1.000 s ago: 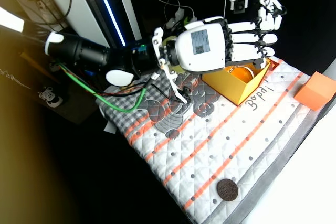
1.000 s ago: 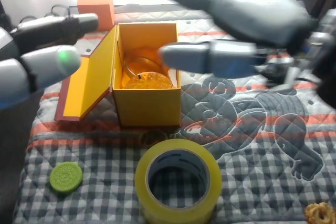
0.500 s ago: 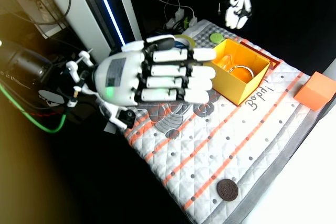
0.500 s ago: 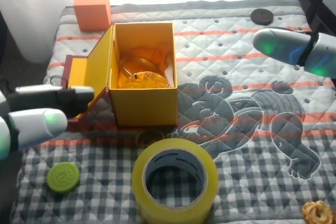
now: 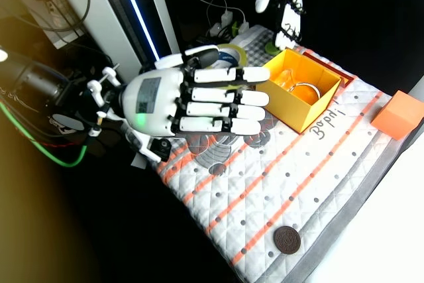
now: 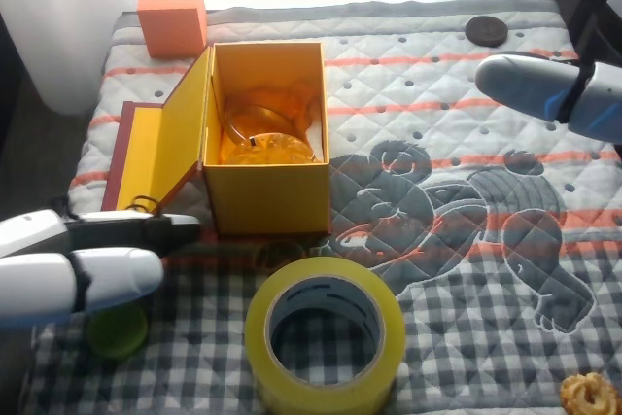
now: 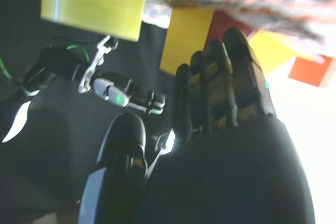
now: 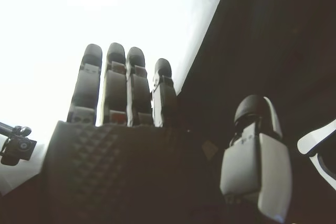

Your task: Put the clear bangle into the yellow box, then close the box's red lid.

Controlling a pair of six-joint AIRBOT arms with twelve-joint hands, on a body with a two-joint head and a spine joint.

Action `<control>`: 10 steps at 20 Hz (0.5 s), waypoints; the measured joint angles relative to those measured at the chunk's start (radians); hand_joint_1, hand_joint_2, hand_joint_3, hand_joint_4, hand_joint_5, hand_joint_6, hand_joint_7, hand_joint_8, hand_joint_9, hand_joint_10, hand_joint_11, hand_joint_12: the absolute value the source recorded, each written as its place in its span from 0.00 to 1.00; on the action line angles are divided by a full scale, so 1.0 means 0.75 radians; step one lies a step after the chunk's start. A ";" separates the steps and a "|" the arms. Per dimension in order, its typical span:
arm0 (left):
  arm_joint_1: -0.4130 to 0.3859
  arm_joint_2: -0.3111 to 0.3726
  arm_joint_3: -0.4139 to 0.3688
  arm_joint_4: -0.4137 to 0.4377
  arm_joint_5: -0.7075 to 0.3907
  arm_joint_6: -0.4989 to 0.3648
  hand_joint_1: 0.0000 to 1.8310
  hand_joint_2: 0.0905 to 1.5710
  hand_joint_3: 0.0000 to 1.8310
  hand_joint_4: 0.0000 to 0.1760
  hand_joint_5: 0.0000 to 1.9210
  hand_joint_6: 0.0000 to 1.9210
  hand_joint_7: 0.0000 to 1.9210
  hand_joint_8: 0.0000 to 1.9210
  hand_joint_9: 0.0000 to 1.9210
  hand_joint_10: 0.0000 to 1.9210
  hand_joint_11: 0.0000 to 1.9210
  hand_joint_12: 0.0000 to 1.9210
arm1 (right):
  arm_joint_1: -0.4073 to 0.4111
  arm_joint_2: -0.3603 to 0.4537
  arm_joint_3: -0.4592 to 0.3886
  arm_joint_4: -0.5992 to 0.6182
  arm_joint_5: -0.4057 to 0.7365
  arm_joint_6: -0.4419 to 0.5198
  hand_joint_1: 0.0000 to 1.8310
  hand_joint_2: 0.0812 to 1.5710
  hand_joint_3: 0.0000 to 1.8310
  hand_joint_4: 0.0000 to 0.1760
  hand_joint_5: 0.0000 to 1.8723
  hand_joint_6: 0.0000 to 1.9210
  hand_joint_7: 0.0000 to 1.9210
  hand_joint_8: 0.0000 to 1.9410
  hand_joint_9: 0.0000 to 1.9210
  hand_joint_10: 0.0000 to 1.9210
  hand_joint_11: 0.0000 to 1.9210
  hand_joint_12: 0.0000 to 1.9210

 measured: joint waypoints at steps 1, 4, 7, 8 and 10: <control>-0.031 -0.031 0.025 0.002 0.043 0.000 0.00 0.92 0.00 0.00 0.11 0.00 0.10 0.00 0.09 0.00 0.02 0.21 | -0.009 0.002 -0.002 -0.001 -0.001 0.001 0.05 0.65 0.00 0.54 0.10 0.01 0.12 0.01 0.10 0.01 0.01 0.09; -0.070 -0.069 0.064 0.006 0.094 0.000 0.00 0.90 0.00 0.00 0.03 0.00 0.02 0.00 0.01 0.00 0.00 0.12 | -0.028 0.012 -0.011 0.026 -0.006 0.001 0.05 0.67 0.00 0.59 0.11 0.00 0.14 0.00 0.11 0.00 0.02 0.12; -0.069 -0.073 0.058 -0.040 0.097 0.063 0.00 0.89 0.00 0.00 0.04 0.00 0.03 0.00 0.01 0.00 0.01 0.11 | -0.029 0.020 -0.015 0.030 -0.005 0.001 0.05 0.66 0.00 0.67 0.12 0.00 0.14 0.00 0.12 0.00 0.03 0.12; -0.066 -0.073 0.058 -0.054 0.098 0.081 0.00 0.89 0.00 0.00 0.04 0.00 0.03 0.00 0.01 0.00 0.01 0.11 | -0.040 0.021 -0.018 0.035 0.006 0.002 0.05 0.66 0.00 0.67 0.12 0.00 0.14 0.00 0.12 0.00 0.03 0.12; -0.037 -0.060 0.047 -0.119 0.079 0.110 0.00 0.88 0.00 0.00 0.03 0.00 0.02 0.00 0.00 0.00 0.00 0.08 | -0.055 0.021 -0.020 0.039 0.002 0.002 0.04 0.66 0.00 0.68 0.12 0.00 0.14 0.00 0.12 0.00 0.02 0.12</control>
